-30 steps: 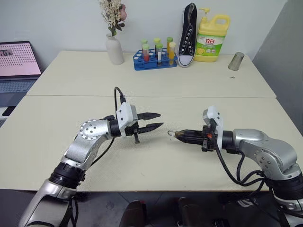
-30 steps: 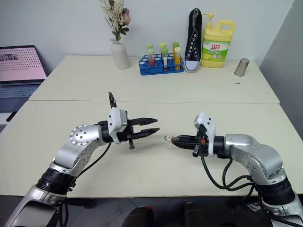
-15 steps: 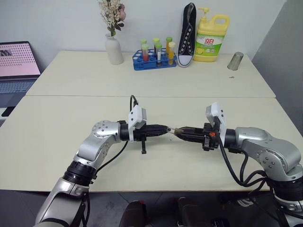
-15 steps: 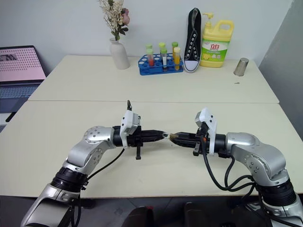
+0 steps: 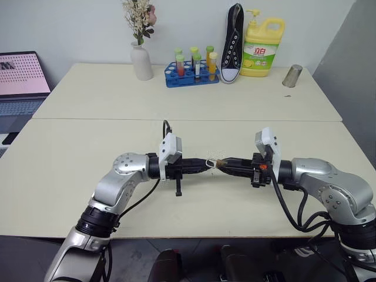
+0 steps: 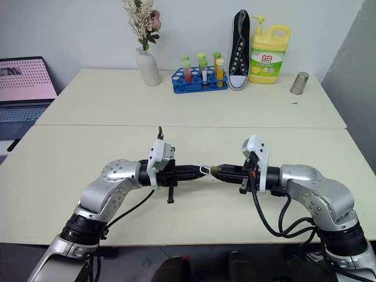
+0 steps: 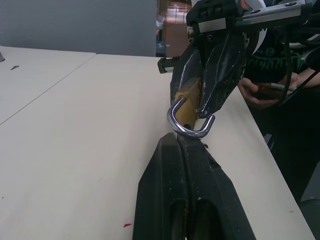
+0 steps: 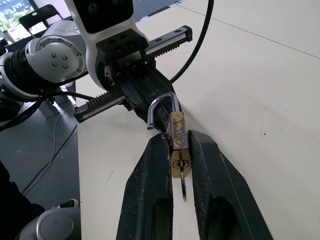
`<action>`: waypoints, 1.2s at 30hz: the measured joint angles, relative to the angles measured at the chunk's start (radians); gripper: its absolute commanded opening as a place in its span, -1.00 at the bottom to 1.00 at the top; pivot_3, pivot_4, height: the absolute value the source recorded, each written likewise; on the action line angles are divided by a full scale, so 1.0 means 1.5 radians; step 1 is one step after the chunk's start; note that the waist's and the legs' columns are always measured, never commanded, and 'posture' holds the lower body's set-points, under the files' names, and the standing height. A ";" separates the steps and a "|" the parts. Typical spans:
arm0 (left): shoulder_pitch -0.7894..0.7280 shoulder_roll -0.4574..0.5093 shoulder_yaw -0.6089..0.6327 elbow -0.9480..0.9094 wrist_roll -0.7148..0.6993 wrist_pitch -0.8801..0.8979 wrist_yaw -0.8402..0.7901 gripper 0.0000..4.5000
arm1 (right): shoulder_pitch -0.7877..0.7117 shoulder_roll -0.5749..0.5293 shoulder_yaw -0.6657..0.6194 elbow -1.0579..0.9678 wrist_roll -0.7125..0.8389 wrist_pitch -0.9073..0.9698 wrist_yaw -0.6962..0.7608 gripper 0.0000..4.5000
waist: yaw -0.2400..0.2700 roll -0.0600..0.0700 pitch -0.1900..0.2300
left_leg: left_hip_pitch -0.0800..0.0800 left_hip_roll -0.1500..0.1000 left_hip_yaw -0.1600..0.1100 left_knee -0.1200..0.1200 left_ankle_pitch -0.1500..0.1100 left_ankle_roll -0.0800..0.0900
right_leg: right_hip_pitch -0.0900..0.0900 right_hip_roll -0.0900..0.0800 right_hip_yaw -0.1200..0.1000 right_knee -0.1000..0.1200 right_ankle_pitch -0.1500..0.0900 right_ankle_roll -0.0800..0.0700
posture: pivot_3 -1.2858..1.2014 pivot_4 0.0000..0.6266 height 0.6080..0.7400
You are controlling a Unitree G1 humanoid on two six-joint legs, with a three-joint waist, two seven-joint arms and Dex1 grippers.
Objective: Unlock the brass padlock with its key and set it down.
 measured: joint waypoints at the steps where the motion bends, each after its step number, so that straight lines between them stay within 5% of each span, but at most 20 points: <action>1: 0.000 0.000 0.003 -0.003 -0.001 0.008 0.000 -1.00 | 0.000 0.000 0.000 0.000 0.000 0.000 0.001 -0.93 | 0.000 0.000 0.000 | 0.000 0.000 0.000 0.000 0.000 0.000 | 0.000 0.000 0.000 0.000 0.000 0.000 | 0.03 -0.52 1.00; 15: 0.004 0.016 0.035 -0.071 -0.080 0.155 -0.013 -1.00 | 0.004 0.000 0.001 0.004 -0.023 -0.002 0.009 -0.93 | 0.000 0.000 0.000 | 0.000 0.000 0.000 0.000 0.000 0.000 | 0.000 0.000 0.000 0.000 0.000 0.000 | 0.03 -0.52 1.00; 36: -0.007 -0.009 0.054 -0.070 -0.083 0.170 0.016 -1.00 | 0.013 0.000 0.011 0.004 -0.032 -0.002 0.015 -0.93 | 0.000 0.000 0.000 | 0.000 0.000 0.000 0.000 0.000 0.000 | 0.000 0.000 0.000 0.000 0.000 0.000 | 0.03 -0.52 1.00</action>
